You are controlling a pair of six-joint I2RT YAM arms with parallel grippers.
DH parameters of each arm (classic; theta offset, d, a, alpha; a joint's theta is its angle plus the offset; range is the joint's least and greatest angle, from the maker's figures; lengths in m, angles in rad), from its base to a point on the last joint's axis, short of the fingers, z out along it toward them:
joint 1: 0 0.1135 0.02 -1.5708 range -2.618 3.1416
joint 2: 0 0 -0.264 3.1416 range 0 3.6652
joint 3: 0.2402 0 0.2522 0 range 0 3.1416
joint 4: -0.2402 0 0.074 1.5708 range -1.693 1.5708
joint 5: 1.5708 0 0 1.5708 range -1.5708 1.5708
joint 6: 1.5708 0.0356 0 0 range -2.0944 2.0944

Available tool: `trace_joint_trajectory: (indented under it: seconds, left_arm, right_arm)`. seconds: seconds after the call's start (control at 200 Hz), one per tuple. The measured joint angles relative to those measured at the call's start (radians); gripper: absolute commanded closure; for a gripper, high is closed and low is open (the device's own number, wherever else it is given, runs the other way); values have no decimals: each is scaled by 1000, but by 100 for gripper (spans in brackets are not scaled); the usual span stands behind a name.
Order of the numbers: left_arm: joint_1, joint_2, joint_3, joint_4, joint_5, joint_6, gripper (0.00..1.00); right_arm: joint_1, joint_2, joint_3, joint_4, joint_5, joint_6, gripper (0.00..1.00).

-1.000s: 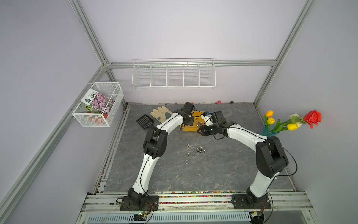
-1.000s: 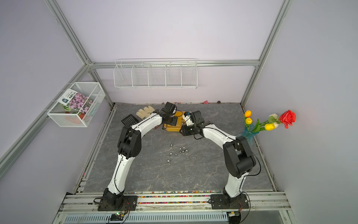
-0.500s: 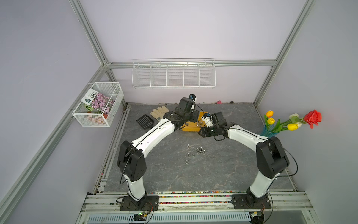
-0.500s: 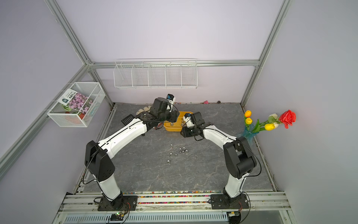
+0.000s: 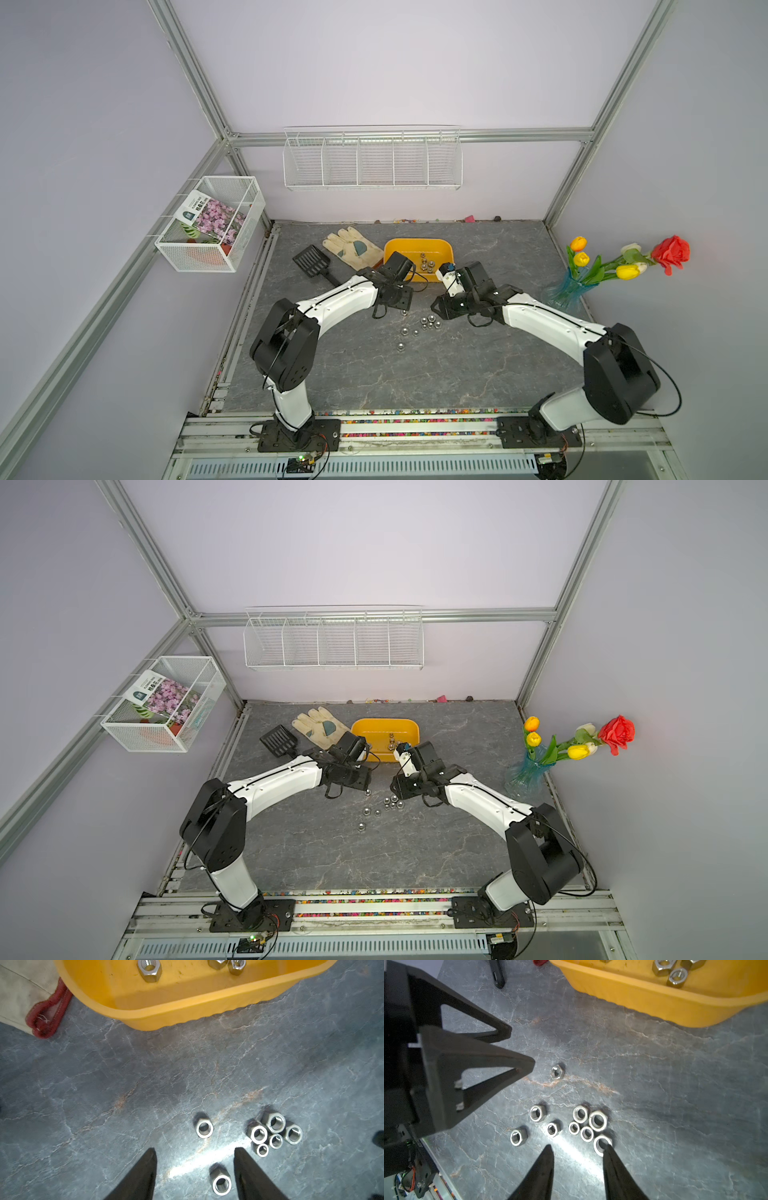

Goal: Put the nuts on the desktop into the storage box
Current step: Place the nut in the storage box, then pick up the nut from the center of the board.

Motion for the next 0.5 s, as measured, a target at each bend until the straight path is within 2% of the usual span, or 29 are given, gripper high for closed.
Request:
trace_joint_trajectory:
  seconds: [0.5]
  left_arm:
    - [-30,120,0,-40,12,-30,49]
  right_arm:
    - [10,-50,-98,2,2,31,58]
